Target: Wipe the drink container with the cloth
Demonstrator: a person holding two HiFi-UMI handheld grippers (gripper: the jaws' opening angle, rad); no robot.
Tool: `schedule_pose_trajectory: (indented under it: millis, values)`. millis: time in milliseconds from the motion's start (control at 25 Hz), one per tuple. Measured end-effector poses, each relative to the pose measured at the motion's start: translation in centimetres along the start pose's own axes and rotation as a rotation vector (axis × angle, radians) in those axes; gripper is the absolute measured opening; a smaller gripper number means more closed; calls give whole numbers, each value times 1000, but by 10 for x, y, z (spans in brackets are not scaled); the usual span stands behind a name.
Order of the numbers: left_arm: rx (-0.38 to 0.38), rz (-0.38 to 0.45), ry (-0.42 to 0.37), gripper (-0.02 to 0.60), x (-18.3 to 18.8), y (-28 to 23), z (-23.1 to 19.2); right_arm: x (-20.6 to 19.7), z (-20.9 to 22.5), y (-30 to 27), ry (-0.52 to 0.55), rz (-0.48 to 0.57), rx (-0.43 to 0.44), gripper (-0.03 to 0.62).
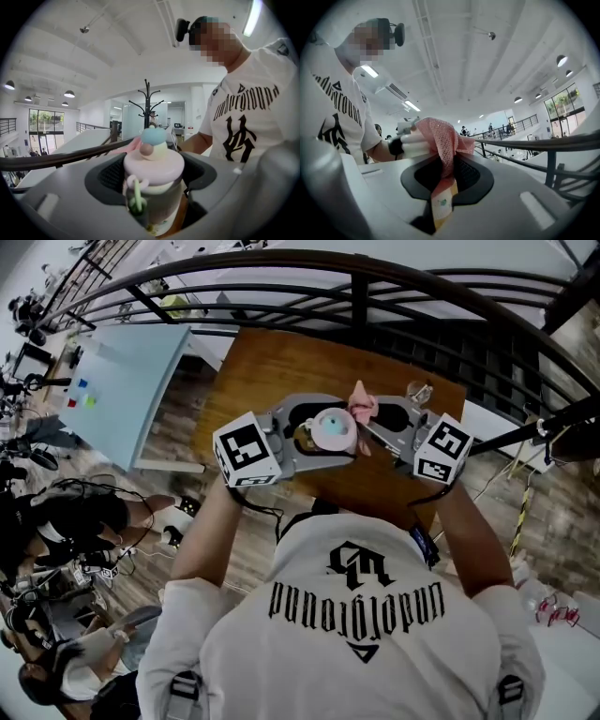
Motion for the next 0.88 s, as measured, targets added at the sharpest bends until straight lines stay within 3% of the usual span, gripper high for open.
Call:
schedule_pose_trajectory:
  millis: [200,640,760,880]
  values:
    - [16,11,-8,390,4,3,-8,14,-7,7,45,44,-5,48]
    - [61,17,8,390,8,2,-21,-84,2,14,-16,-96,-86,48]
    - [84,8,26,390,4,3,-26,-80,2,15,3,-93,-86,48]
    - [112,5,45,390,1,2,-29,-50,-5,17,78,-49,-81,48]
Point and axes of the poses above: the fingertips, and each gripper's own axes: y backward along the fingers, z to its right, x out of its top, the point moved 7 cm from there along y, backward along the fingers, and after that the axes turned 6 degrees about -x, right-handed, at the moved point
